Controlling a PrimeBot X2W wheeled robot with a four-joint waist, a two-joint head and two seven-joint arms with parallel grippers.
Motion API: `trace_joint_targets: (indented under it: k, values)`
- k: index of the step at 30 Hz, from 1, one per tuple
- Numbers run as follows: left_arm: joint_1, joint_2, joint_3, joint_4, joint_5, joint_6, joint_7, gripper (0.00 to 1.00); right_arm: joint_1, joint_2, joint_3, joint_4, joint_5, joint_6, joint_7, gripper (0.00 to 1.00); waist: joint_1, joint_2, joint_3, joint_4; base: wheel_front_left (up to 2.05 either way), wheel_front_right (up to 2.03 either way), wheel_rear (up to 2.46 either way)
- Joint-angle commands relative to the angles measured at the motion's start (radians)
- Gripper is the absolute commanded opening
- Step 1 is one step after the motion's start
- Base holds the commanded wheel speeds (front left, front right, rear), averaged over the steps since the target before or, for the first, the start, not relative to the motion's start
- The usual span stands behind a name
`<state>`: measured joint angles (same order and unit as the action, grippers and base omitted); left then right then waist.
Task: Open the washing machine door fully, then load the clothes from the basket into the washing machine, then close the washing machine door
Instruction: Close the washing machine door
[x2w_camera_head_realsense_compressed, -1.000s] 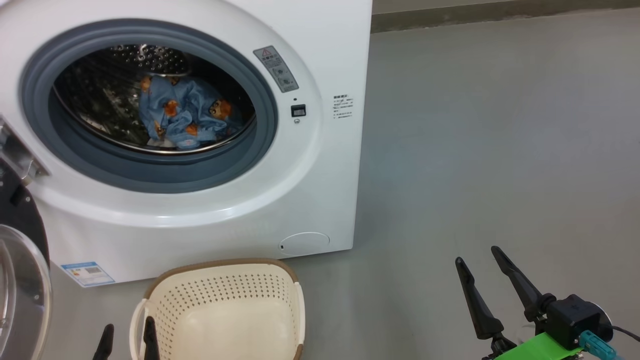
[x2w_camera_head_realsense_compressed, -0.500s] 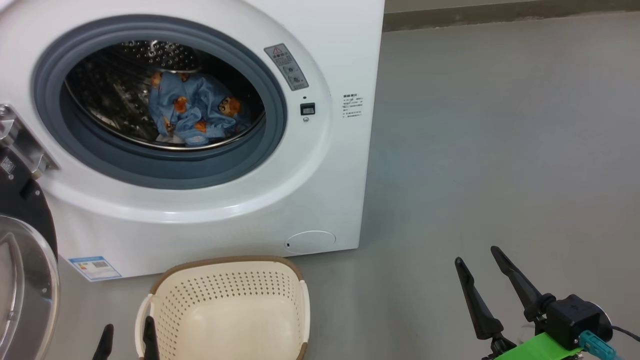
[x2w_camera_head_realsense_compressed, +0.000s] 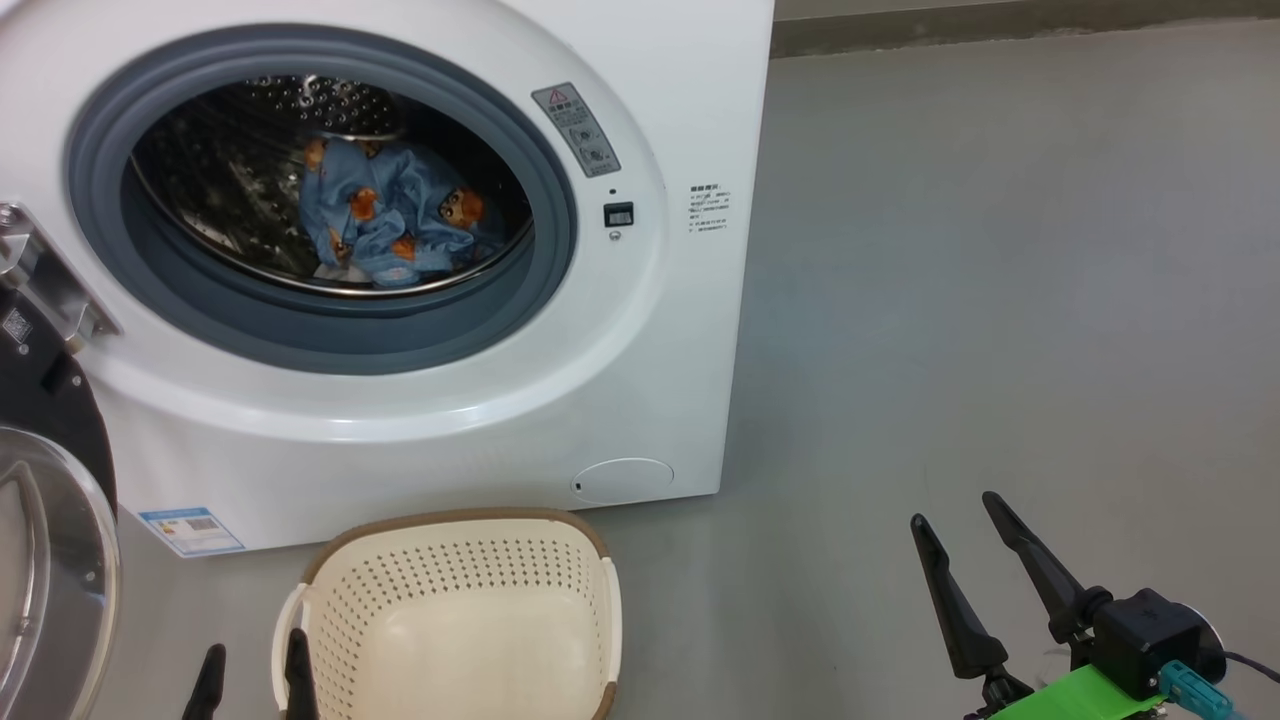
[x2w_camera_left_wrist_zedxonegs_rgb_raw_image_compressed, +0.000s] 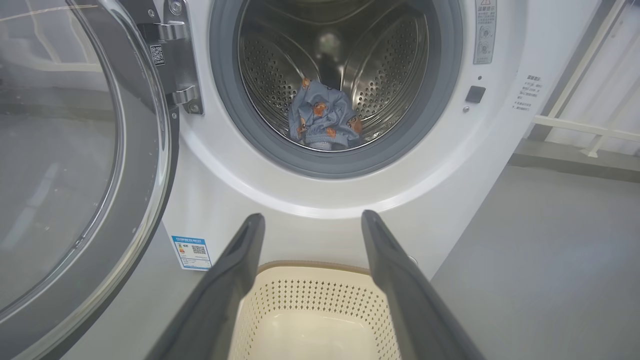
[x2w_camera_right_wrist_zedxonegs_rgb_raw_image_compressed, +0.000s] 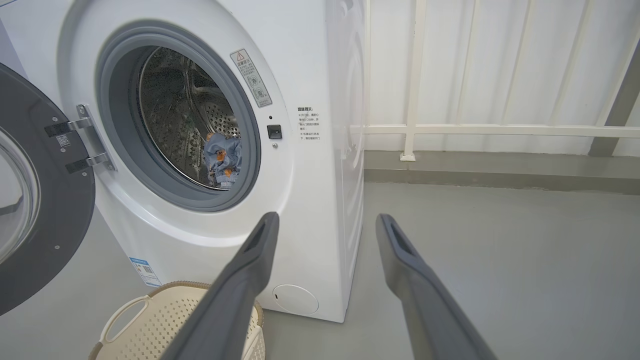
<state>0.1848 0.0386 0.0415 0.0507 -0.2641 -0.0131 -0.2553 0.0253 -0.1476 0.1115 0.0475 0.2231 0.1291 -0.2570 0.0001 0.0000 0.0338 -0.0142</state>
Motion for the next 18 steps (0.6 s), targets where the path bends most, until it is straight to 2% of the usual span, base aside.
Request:
trace_joint_targets:
  k: [1,18]
  values:
    - [-0.024,0.012,0.033,-0.031,0.002,0.006,-0.006,1.00,-0.015,-0.006,0.018,-0.023,0.003,0.002,-0.005,1.00,-0.0001,0.0000,0.001,0.000,0.00,0.00,0.00]
    - [-0.029,0.012,0.033,-0.046,0.004,0.008,-0.006,1.00,-0.016,-0.004,0.011,-0.002,0.004,0.002,-0.005,1.00,-0.0001,0.0000,0.013,0.007,0.00,0.00,0.00]
